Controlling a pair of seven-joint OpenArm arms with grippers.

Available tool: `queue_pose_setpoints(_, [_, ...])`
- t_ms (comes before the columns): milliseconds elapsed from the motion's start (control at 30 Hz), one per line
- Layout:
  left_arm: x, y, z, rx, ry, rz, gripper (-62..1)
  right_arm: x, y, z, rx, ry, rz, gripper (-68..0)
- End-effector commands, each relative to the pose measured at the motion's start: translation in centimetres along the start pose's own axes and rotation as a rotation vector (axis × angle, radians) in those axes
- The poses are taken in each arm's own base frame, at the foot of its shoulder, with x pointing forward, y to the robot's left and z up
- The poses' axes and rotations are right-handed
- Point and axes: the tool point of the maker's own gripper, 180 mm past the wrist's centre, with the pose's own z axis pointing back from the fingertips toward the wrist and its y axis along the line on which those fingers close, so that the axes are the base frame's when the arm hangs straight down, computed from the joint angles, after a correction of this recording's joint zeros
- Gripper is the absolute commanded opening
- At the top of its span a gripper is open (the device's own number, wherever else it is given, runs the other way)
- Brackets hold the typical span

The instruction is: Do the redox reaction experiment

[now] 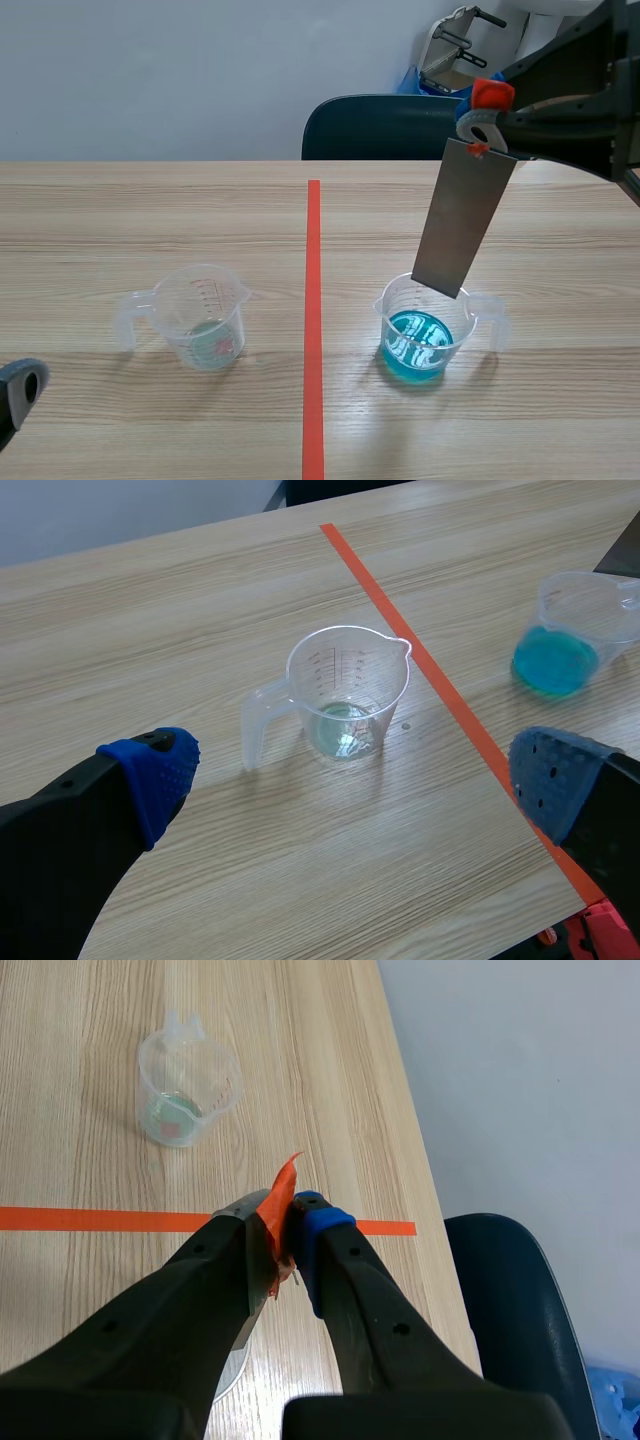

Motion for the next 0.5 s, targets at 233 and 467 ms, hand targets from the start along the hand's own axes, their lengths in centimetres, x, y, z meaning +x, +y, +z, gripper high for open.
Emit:
queue_pose_setpoints(233, [0.38, -0.25, -0.02, -0.001, -0.016, 0.009, 1.4, 0.90, -0.26, 0.05, -0.002, -0.027, 0.013, -66.7])
queue_pose_setpoints(467, [0.38, -0.25, -0.02, -0.001, -0.016, 0.009, 1.4, 0.94, -1.06, -0.71, -0.052, -0.031, 0.006, -66.7])
